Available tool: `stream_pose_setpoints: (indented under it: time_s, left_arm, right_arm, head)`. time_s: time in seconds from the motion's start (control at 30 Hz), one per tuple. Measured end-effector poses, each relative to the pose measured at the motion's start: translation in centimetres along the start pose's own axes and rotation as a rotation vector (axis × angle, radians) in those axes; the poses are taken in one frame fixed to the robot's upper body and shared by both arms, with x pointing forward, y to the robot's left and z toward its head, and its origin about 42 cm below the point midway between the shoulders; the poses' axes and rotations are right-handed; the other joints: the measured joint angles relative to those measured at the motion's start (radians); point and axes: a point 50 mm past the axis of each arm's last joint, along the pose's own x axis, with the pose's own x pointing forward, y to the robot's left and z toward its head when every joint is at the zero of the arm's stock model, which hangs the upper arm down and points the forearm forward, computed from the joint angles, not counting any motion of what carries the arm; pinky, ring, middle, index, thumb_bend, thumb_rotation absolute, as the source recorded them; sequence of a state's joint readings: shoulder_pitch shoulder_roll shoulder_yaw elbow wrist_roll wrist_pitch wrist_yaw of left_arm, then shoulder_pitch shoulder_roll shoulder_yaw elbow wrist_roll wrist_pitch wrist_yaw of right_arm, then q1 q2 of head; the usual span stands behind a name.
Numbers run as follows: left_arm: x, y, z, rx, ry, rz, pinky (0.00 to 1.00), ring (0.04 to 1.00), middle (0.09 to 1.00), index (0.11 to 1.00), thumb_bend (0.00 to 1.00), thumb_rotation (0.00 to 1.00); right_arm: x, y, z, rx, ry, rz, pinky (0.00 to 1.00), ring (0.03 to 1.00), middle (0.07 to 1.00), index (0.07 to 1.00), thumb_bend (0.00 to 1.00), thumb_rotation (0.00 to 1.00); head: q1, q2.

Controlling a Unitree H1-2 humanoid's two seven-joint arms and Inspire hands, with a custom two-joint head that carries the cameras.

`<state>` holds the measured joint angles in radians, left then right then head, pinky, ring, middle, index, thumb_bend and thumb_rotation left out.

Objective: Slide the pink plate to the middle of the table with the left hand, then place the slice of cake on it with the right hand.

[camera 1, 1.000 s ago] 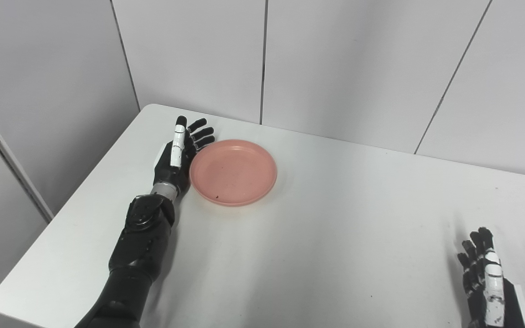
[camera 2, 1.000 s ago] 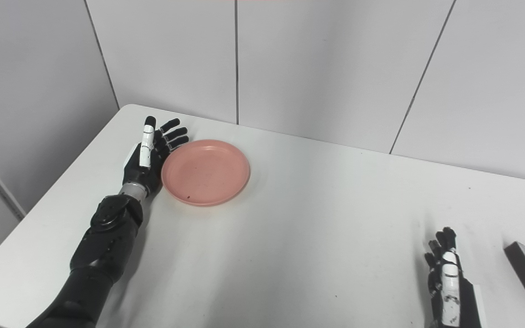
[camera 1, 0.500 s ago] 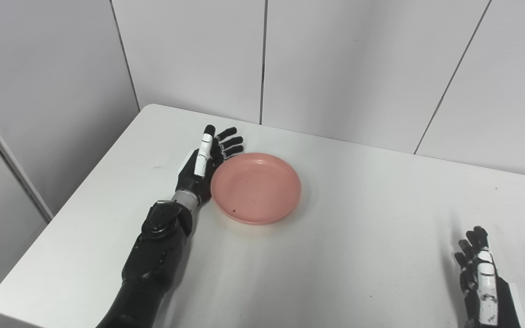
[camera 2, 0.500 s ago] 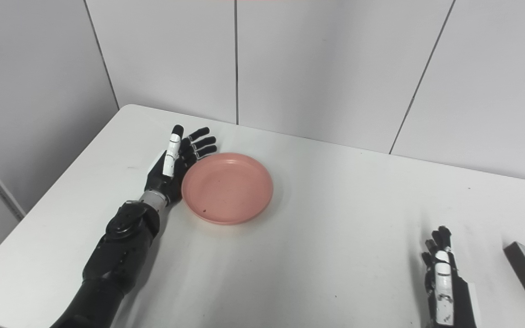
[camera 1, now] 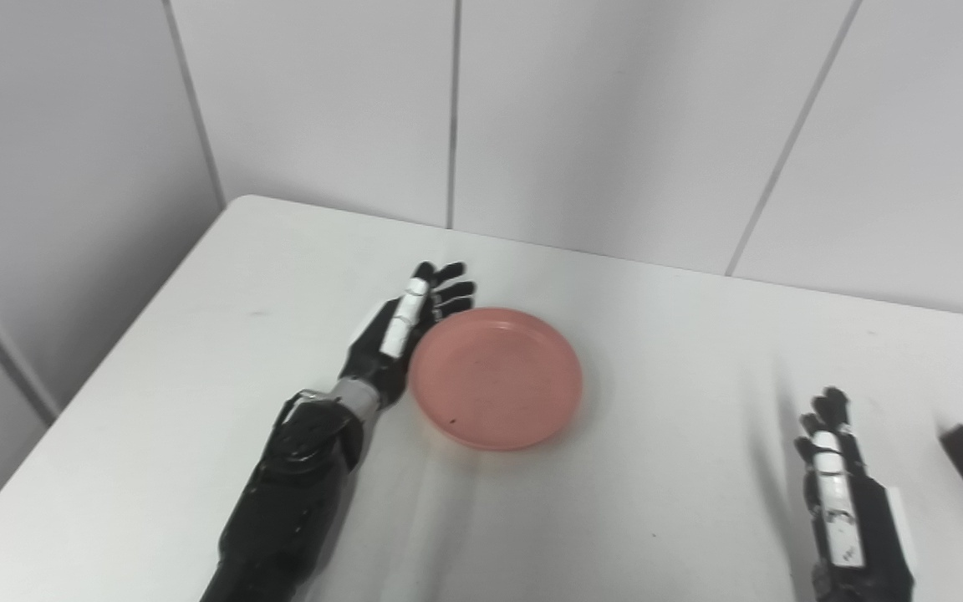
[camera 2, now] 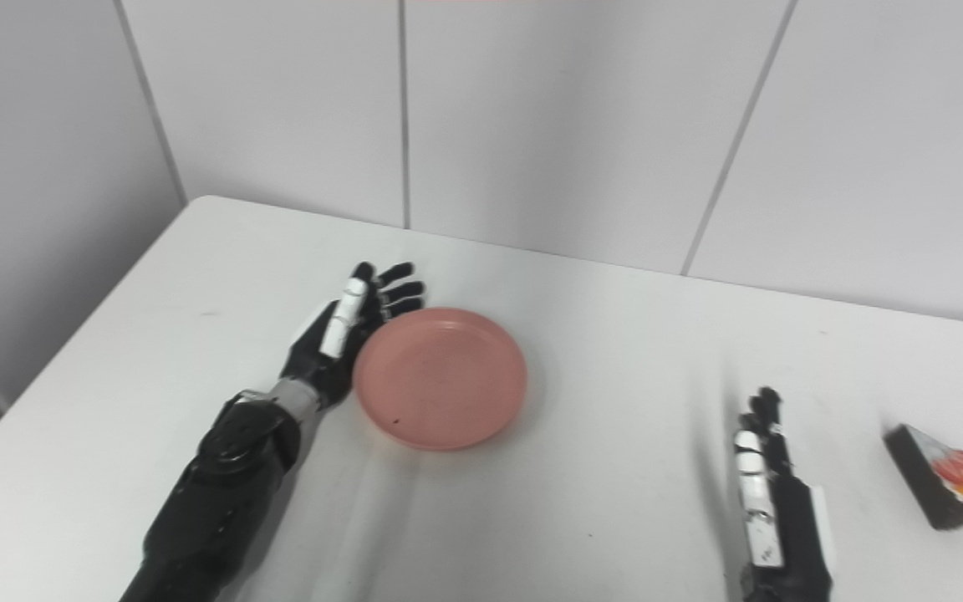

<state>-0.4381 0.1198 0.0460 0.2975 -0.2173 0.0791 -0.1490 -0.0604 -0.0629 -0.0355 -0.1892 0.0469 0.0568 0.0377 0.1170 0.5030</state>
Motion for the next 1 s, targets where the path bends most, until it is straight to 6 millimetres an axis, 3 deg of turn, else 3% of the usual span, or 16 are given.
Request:
stream_pose_setpoints:
  time_s: [0.17,0.2,0.4,0.5,0.73,1.0]
  left_arm:
    - [-1.0,-1.8,-0.5,-0.003,-0.002,-0.016,0.88,0.874,0.864,0.881,0.79,1.00]
    - [-1.2,-1.9,-0.5,-0.003,-0.003,-0.020,0.89,0.880,0.869,0.887,0.79,1.00]
    - [-3.0,-2.6,-0.7,-0.014,0.003,-0.045,0.93,0.924,0.906,0.909,0.75,1.00]
    - [-3.4,-3.1,-0.7,-0.027,0.009,-0.054,0.95,0.934,0.918,0.923,0.76,1.00]
    - [-4.4,-4.9,-1.0,-0.080,0.007,-0.059,0.96,0.950,0.946,0.957,0.74,1.00]
    - [-5.6,-8.6,-1.5,-0.138,0.000,-0.091,0.97,0.971,0.961,0.956,0.72,0.97]
  right_arm:
    - [0.1,0.9,-0.6,0.016,0.019,0.010,1.00,1.000,1.000,1.000,0.47,0.82]
    - [0.2,1.2,-0.8,0.008,0.026,0.013,1.00,1.000,1.000,1.000,0.47,0.81]
    - [0.5,2.5,-0.9,-0.036,0.026,0.005,1.00,0.986,0.989,0.997,0.58,0.79]
    - [0.8,3.4,-1.0,-0.031,0.025,0.004,1.00,0.996,0.996,0.999,0.55,0.80]
    - [1.1,4.2,-1.1,-0.032,0.030,0.014,1.00,1.000,1.000,1.000,0.55,0.81]
    - [1.4,4.1,-0.9,-0.039,0.016,0.009,1.00,0.994,1.000,1.000,0.56,0.82]
  head:
    - [-0.073,0.012]
    - [-0.117,0.023]
    - [-0.245,0.040]
    - [-0.299,0.064]
    - [-0.315,0.091]
    - [-0.309,0.109]
